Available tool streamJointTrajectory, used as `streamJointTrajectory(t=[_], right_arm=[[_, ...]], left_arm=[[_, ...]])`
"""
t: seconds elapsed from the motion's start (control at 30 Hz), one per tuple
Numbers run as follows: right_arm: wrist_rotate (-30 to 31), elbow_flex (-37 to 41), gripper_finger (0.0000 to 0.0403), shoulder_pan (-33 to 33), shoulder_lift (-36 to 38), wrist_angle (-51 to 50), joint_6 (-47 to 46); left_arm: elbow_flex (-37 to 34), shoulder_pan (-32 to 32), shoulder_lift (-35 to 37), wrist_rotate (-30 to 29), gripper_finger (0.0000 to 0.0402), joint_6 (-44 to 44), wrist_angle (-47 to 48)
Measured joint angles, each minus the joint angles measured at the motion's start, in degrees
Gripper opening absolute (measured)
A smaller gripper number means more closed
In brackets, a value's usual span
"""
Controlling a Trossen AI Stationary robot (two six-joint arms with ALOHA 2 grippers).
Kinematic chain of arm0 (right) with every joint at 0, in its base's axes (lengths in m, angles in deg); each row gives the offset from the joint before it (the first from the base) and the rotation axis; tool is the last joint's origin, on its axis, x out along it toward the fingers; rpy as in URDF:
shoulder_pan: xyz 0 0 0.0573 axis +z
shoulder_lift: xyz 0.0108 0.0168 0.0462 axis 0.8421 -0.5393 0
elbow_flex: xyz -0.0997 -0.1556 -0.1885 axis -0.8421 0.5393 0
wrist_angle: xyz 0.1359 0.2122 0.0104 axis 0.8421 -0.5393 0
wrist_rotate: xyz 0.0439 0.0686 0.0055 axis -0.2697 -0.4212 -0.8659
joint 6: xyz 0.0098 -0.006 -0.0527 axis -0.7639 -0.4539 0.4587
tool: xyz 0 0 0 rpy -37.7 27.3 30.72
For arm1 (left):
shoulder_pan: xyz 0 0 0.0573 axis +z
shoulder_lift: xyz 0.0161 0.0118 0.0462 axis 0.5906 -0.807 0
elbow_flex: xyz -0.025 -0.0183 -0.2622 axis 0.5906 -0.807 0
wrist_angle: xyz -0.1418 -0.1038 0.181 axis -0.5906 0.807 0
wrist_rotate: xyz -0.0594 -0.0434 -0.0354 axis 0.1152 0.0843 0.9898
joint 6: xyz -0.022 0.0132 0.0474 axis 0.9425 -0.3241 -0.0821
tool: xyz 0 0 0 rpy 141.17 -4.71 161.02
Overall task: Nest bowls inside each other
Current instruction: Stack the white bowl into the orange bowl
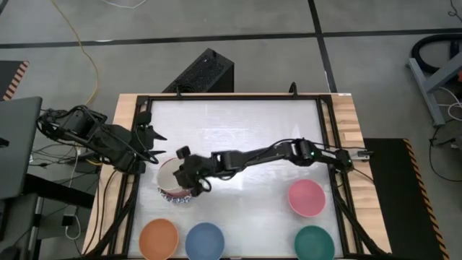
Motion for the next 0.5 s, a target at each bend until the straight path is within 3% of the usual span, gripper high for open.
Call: streamJointTrajectory(t=[0.2,0.5], right_arm=[[5.47,0.12,0.0013,1.39,-2.56,1.17,-0.5],[8.67,0.12,0.0008,1.8,-2.45,1.68,-0.27]], left_arm=[[0.0,0.0,0.0,-1.05,0.0171,-1.15,-0.01],[-0.02,0.0,0.0,-1.06,0.0171,-1.15,-0.04]])
